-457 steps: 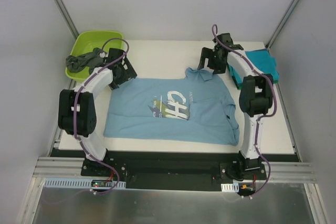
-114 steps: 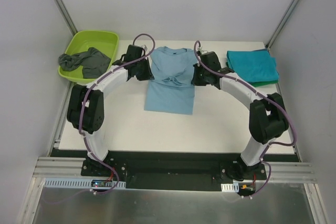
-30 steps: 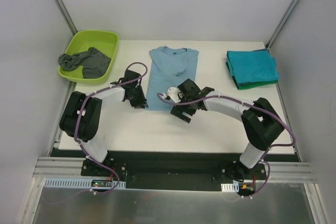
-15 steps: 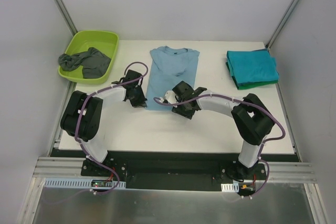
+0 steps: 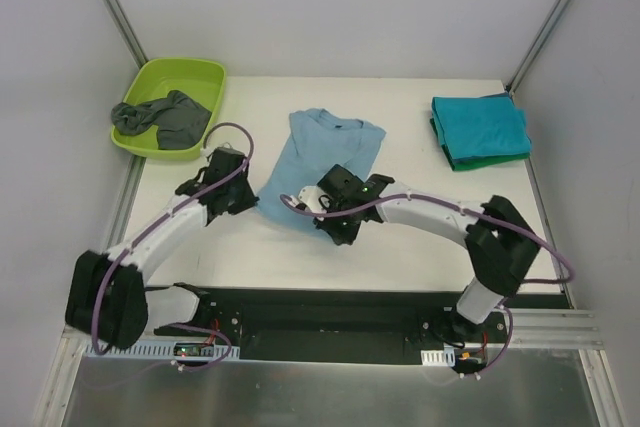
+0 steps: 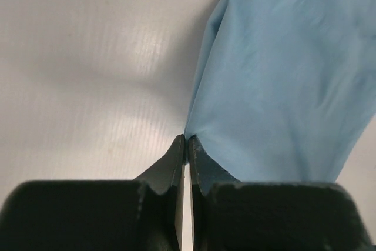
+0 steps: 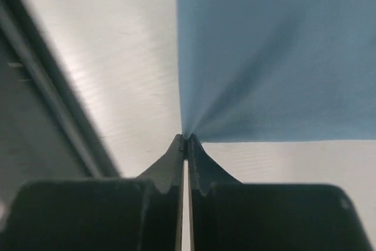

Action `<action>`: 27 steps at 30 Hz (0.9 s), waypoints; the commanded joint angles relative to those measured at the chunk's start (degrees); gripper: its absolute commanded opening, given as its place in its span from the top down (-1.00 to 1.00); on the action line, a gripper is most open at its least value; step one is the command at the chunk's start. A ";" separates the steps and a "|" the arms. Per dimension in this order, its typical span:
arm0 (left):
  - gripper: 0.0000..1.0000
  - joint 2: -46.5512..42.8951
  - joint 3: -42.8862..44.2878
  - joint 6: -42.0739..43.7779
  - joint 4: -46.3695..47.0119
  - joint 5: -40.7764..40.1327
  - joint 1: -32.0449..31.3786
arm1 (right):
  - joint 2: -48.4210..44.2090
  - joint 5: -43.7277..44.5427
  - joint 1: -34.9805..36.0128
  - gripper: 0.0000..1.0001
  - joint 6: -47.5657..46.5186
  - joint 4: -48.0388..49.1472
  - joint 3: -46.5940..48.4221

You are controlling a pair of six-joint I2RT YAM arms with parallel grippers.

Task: Fold and stack the t-shirts
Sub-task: Fold the long partially folded tshirt into a neat square

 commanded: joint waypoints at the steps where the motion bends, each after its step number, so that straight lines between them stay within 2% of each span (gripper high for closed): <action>1: 1.00 -14.48 -3.51 -2.90 -7.67 -9.29 -0.45 | -10.57 -18.26 3.25 0.99 14.78 -3.35 0.01; 3: 1.00 -20.55 -3.51 -3.60 -10.66 -10.61 -0.53 | -12.77 -26.26 3.69 0.99 20.59 -0.03 -1.21; 6: 1.00 -29.25 -2.99 -3.52 -13.48 -11.84 -0.80 | -16.64 -33.49 4.83 0.99 25.53 5.87 -3.59; 9: 1.00 -34.80 -1.67 -4.04 -13.92 -12.29 -0.88 | -20.50 -34.82 5.10 0.99 28.69 9.22 -5.17; 11: 1.00 -35.08 -0.18 -4.57 -13.31 -11.50 -0.97 | -22.27 -34.13 5.10 0.99 30.28 10.01 -5.87; 16: 1.00 -27.45 4.83 -3.08 -10.42 -8.78 -2.02 | -23.85 -29.30 3.53 0.99 32.57 10.02 -7.72; 21: 1.00 -18.14 10.63 -2.55 -6.81 -11.49 -4.13 | -26.93 -21.04 -3.41 0.99 34.33 9.49 -10.44; 27: 1.00 -5.57 18.71 -0.89 -3.20 -10.88 -4.31 | -26.93 -18.04 -13.78 0.99 34.15 10.54 -11.68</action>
